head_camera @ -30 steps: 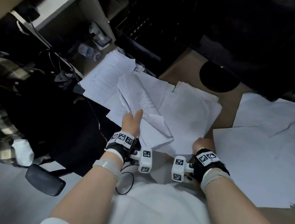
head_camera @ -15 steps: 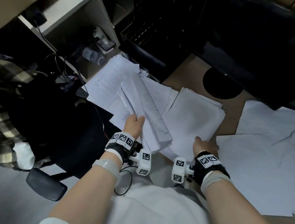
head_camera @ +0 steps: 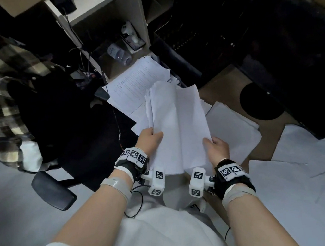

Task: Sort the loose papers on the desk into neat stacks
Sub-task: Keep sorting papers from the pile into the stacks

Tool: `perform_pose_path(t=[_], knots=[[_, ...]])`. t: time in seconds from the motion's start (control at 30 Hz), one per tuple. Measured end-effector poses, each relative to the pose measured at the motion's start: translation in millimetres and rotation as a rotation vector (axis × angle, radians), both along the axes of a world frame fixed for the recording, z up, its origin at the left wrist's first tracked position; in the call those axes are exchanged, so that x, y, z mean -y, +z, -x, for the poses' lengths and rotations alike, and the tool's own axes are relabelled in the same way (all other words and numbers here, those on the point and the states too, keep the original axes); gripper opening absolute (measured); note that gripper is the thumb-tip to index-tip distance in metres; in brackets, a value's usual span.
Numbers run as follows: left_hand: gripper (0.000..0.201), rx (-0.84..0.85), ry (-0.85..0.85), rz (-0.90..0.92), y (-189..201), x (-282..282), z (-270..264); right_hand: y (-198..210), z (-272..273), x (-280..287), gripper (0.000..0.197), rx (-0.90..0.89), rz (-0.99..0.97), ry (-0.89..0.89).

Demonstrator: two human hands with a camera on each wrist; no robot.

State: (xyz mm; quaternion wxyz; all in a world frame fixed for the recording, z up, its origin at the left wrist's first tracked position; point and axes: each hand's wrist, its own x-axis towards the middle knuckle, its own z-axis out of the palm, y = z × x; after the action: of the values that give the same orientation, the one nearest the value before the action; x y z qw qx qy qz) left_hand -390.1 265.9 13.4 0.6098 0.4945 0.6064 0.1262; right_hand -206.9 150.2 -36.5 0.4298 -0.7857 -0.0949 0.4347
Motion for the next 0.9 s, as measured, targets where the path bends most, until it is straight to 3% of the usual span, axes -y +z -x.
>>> perform_pose_path(t=[0.1,0.23,0.33,0.43,0.53,0.73,0.8,0.9], knots=[[0.028,-0.048,0.034,-0.033,-11,-19,23,-5,17,-18,0.031,0.013,0.052,0.042],[0.019,-0.071,0.086,-0.056,-25,-50,50,3,41,-45,0.015,0.059,0.088,0.051],[0.016,-0.053,0.096,-0.077,-33,-78,61,18,56,-71,0.002,0.007,-0.009,0.030],[0.014,0.017,0.093,-0.047,-37,-105,65,40,74,-106,0.016,-0.120,-0.159,0.285],[0.009,0.093,0.092,0.002,-31,-126,64,52,87,-138,0.012,-0.044,-0.138,0.483],[0.007,0.147,0.127,0.053,-36,-157,77,58,98,-170,0.011,0.041,-0.117,0.477],[0.006,0.165,0.128,0.063,-34,-164,80,56,102,-177,0.011,-0.031,-0.096,0.428],[0.009,0.201,0.113,0.078,-34,-175,85,54,111,-183,0.030,-0.202,-0.065,0.282]])
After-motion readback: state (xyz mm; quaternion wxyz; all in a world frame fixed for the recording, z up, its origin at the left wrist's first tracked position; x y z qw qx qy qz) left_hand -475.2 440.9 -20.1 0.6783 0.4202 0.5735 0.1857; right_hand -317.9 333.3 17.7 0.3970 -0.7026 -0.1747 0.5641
